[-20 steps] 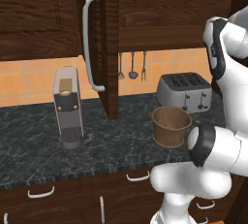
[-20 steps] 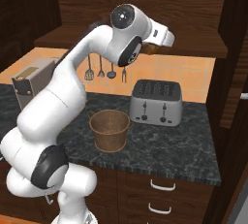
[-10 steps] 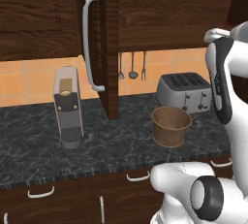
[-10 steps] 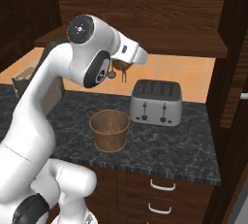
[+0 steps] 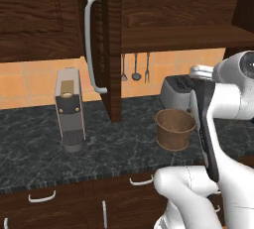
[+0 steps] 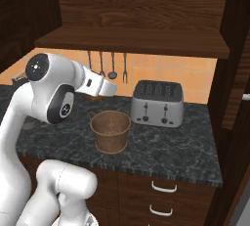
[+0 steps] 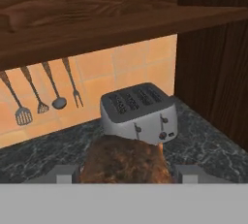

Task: Open the cabinet, pick up the bread from the cabinet and place it in the basket. Then move the basket to the dining counter.

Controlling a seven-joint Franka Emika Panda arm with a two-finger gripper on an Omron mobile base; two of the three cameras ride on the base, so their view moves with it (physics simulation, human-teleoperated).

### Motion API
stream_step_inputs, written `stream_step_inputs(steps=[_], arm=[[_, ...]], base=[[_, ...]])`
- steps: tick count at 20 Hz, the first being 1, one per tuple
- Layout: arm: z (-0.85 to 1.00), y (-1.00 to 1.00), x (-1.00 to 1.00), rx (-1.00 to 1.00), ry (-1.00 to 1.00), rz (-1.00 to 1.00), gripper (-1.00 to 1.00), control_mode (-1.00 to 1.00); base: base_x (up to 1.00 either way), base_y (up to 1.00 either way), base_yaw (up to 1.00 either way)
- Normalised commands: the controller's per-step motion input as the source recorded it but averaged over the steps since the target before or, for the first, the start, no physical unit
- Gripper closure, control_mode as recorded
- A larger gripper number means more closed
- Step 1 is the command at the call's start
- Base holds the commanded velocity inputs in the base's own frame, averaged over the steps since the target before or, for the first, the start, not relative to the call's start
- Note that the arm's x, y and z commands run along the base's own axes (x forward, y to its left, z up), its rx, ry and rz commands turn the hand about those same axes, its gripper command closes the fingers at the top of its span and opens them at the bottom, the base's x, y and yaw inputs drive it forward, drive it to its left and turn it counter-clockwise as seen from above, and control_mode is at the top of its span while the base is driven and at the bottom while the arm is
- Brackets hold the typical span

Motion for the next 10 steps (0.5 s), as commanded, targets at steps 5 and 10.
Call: stream_step_inputs(steps=[5, 10], arm=[[-0.6, 0.16, -0.02, 0.0, 0.19, 0.01, 1.0, -1.0], [-0.43, 0.0, 0.35, 0.05, 0.24, 0.01, 1.0, -1.0]], base=[[0.0, 0.0, 0.0], [0.0, 0.0, 0.0]])
